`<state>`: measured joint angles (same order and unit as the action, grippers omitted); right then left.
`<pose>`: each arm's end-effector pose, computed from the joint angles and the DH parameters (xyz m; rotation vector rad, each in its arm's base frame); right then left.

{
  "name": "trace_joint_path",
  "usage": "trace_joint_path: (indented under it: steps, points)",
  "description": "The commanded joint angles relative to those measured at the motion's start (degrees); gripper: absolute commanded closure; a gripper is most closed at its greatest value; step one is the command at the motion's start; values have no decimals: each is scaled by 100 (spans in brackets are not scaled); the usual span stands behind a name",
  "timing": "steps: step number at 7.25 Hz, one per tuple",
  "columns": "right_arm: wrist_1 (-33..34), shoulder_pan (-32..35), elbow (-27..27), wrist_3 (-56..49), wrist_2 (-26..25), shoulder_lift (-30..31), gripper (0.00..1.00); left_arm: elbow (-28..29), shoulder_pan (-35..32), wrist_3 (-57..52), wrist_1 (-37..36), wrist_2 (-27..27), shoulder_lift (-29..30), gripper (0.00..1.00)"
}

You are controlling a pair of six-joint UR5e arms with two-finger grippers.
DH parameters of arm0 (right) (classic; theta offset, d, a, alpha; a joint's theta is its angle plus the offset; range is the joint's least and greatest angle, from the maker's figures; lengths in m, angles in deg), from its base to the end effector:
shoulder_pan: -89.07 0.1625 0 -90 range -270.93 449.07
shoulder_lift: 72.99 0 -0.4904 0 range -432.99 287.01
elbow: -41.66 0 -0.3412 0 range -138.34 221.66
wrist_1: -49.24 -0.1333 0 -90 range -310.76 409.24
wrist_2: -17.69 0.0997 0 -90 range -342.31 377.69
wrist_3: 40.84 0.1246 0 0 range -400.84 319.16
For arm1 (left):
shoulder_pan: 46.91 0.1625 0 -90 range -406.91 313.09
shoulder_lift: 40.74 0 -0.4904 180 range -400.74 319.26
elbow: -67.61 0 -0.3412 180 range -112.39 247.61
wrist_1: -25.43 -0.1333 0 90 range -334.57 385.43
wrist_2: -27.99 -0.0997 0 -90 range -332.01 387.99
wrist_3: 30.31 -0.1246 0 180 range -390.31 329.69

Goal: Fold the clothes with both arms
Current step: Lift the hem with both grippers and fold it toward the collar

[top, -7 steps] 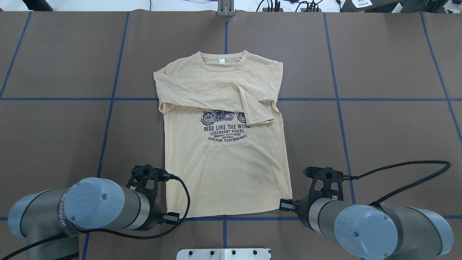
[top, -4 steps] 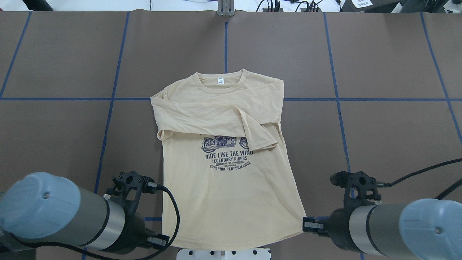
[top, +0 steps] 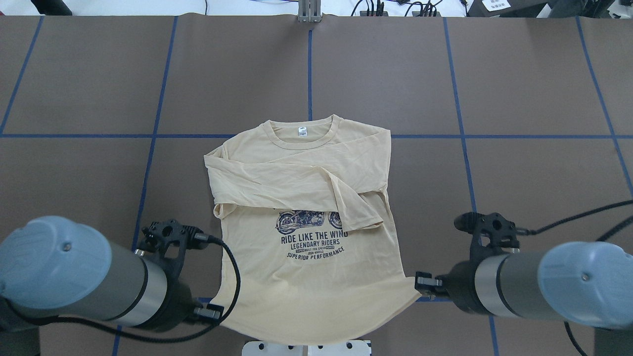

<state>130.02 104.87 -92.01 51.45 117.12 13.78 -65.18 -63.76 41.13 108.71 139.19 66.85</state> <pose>-0.3718 -0.2225 0.3887 -0.0353 -0.9899 0.2090 0.4238 -0.2205 0.3219 -0.0448 0.9863 0.2006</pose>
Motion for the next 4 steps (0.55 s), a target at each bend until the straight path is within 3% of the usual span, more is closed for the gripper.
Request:
trace_joint_path:
  steps: [1, 3, 4]
  points:
    - [8, 998, 649, -324, 84, -720, 100, 377, -815, -242, -48, -459, 394, 100]
    - [8, 1826, 737, -528, 470, -1003, 100, 394, -1564, -603, -66, -441, 544, 100]
    - [17, 2021, 1077, -528, 472, -1395, 100, 464, -1758, -831, -66, -450, 553, 100]
